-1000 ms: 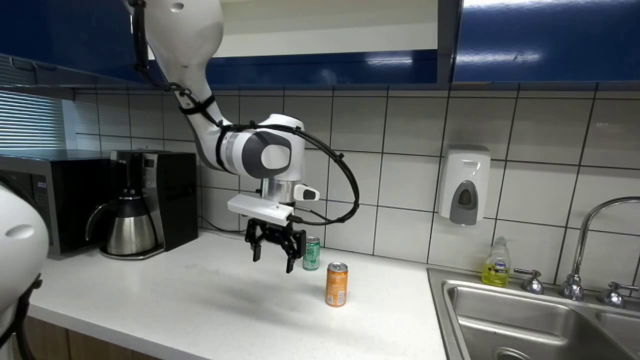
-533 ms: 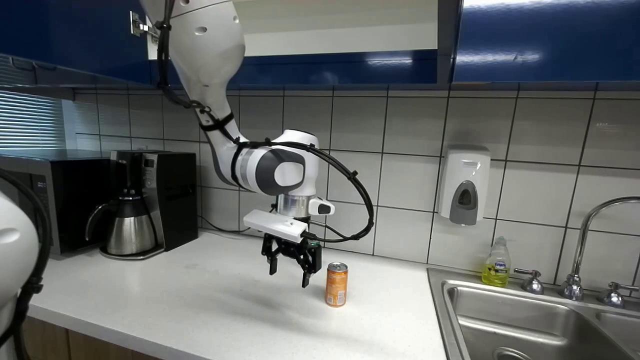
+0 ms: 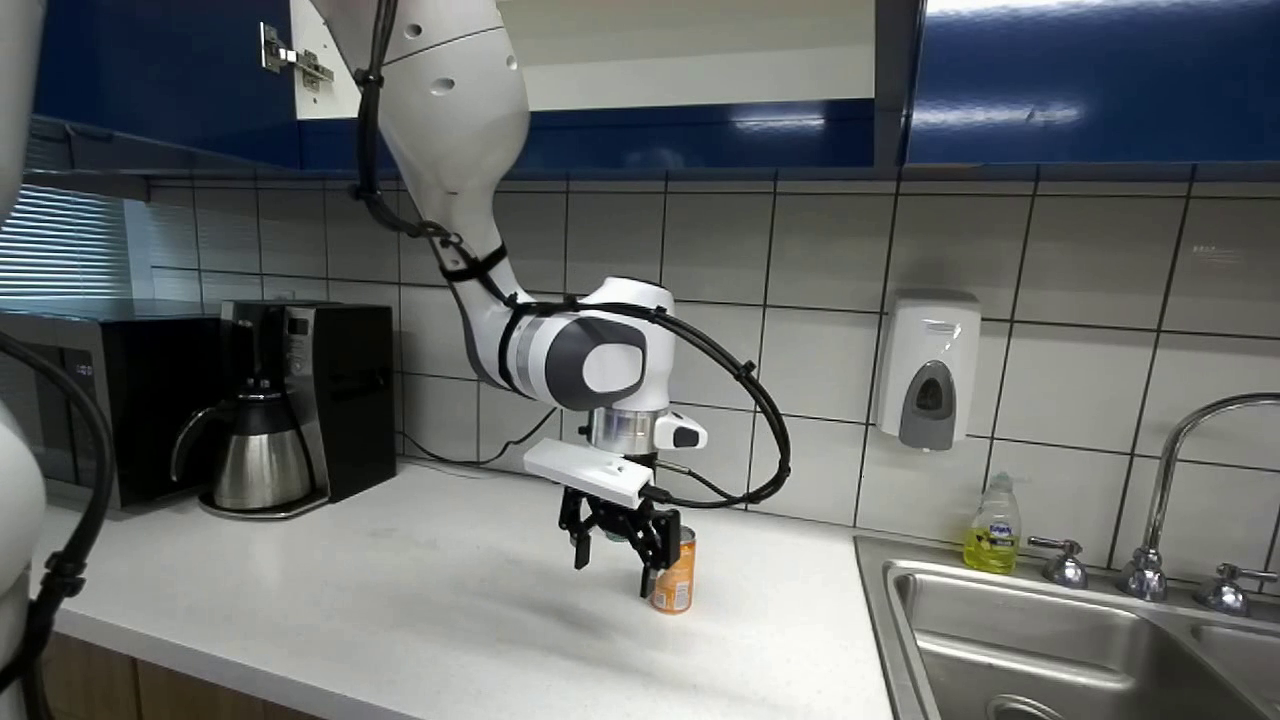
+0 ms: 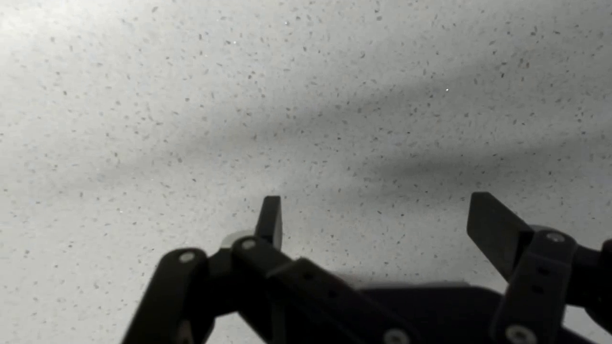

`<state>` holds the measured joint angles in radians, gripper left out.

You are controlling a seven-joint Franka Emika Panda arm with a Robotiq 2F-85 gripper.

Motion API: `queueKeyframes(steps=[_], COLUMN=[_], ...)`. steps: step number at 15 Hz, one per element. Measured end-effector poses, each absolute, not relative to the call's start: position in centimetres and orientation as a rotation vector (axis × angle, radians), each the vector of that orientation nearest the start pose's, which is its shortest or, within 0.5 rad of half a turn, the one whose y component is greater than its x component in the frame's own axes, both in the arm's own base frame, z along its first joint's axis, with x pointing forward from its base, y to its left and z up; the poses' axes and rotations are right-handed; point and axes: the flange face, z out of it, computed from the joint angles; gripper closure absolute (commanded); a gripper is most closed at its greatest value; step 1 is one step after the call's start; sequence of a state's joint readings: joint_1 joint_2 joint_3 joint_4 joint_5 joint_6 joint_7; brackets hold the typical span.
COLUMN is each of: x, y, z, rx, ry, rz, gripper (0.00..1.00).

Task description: Put the orange soda can in the open shelf

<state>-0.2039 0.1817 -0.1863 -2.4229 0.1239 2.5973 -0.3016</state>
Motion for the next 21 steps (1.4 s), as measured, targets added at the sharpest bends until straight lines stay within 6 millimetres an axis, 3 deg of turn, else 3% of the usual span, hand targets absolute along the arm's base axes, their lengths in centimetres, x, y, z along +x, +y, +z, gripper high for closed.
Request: queueKeyframes(steps=[8, 21], x=[46.9, 49.7], y=[-22.3, -20.7], z=[23.1, 21.1], rx=[-3.147, -3.201], ry=[0.334, 0.265], rz=[-0.157, -0.391], gripper=[0.0, 0.0])
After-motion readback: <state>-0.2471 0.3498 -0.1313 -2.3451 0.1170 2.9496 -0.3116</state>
